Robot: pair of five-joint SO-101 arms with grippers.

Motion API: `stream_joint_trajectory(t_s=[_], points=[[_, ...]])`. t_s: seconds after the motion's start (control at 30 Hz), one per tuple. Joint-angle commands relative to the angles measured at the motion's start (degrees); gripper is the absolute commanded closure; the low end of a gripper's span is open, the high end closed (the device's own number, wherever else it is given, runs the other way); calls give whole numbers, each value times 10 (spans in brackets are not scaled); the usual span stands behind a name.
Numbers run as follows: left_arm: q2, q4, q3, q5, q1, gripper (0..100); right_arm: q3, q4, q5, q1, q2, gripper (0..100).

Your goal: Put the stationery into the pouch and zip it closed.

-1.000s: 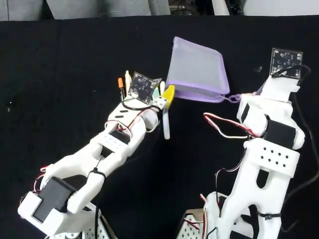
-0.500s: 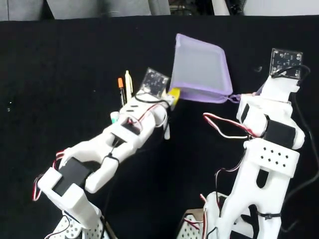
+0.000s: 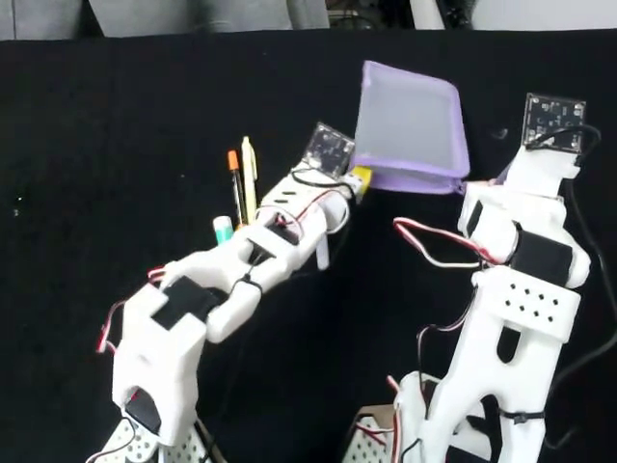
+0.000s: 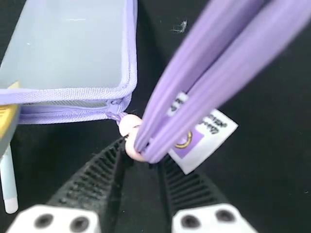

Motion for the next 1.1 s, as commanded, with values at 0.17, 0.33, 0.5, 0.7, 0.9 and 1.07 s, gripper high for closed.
stream_joint_trajectory(t_s=[0.17,0.33,0.5,0.7,0.9,1.07], points=[[-4,-12,-43,-47,7,973,-31,3,4,-2,-20,986],[-41,-11,-8,-48,6,973,-30,4,-2,2,-20,857],[-154,-11,66,-51,2,973,-30,4,0,-2,-20,664],[-286,-9,147,-47,2,972,-36,1,-1,1,-20,585],[-397,193,110,-47,1,972,-49,3,2,2,-21,584],[-473,432,3,-47,-26,972,-49,3,2,2,-21,584]])
